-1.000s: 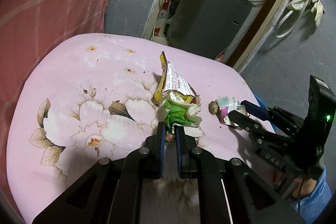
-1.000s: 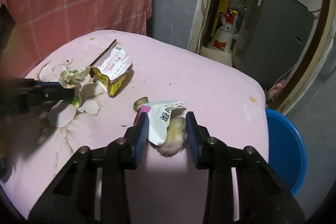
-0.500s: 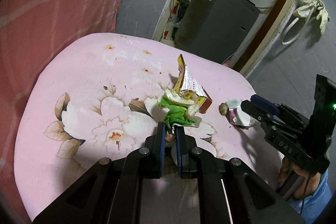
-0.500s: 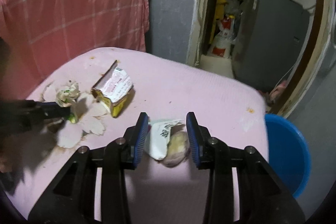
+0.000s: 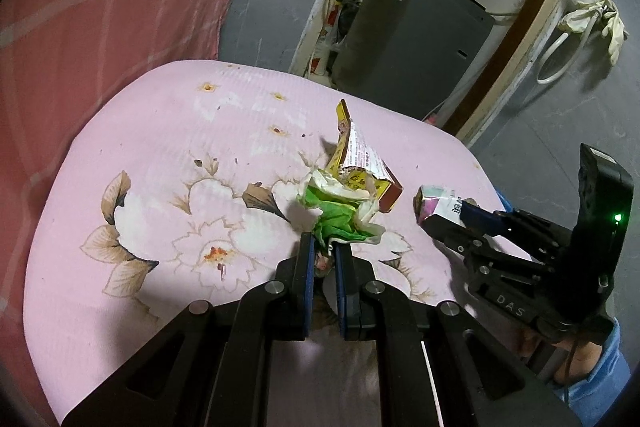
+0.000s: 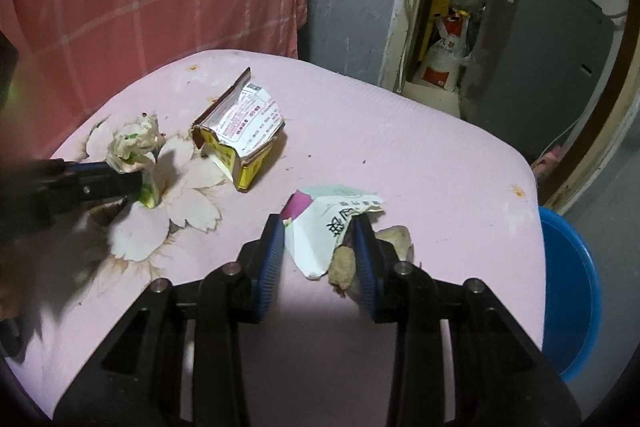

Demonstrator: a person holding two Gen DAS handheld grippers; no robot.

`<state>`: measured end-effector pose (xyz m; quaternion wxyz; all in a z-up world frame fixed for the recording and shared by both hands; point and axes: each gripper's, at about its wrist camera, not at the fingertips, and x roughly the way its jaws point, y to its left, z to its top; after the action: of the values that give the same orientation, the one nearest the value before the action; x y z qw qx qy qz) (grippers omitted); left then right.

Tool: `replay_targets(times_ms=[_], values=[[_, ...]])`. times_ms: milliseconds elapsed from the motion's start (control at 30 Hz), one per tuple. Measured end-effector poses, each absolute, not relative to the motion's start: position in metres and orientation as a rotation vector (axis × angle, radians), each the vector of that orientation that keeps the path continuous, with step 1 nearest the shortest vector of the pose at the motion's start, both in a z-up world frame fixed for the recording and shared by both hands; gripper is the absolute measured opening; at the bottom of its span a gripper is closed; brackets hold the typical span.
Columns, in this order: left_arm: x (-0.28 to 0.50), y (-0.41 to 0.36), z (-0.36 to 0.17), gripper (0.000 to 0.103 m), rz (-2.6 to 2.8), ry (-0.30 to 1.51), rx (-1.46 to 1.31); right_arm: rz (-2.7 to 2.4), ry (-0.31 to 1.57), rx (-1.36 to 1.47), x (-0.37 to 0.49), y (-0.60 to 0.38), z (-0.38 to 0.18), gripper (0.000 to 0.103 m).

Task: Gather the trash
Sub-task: 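Grasp the green scrap with the left tool while the right tool grasps the white-pink carton, then carry both scraps over the blue basin and open both tools to release them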

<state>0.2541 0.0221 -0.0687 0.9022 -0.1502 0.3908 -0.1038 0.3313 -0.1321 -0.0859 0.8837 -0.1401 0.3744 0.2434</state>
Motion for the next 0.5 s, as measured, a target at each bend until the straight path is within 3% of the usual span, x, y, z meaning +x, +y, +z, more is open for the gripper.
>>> replay_targets(times_ms=[100, 167, 267, 500], values=[[0.252, 0.019, -0.067, 0.007, -0.226, 0.801, -0.308, 0.51, 0.774, -0.279, 0.328, -0.134, -0.086, 0.023], [0.251, 0.016, -0.066, 0.007, -0.232, 0.798, -0.303, 0.517, 0.764, -0.252, 0.327, -0.137, -0.084, 0.011], [0.247, 0.01, -0.064, 0.007, -0.249, 0.789, -0.301, 0.535, 0.743, -0.207, 0.321, -0.141, -0.081, 0.002], [0.243, -0.012, -0.055, 0.007, -0.28, 0.767, -0.269, 0.527, 0.619, -0.142, 0.301, -0.157, -0.066, 0.001]])
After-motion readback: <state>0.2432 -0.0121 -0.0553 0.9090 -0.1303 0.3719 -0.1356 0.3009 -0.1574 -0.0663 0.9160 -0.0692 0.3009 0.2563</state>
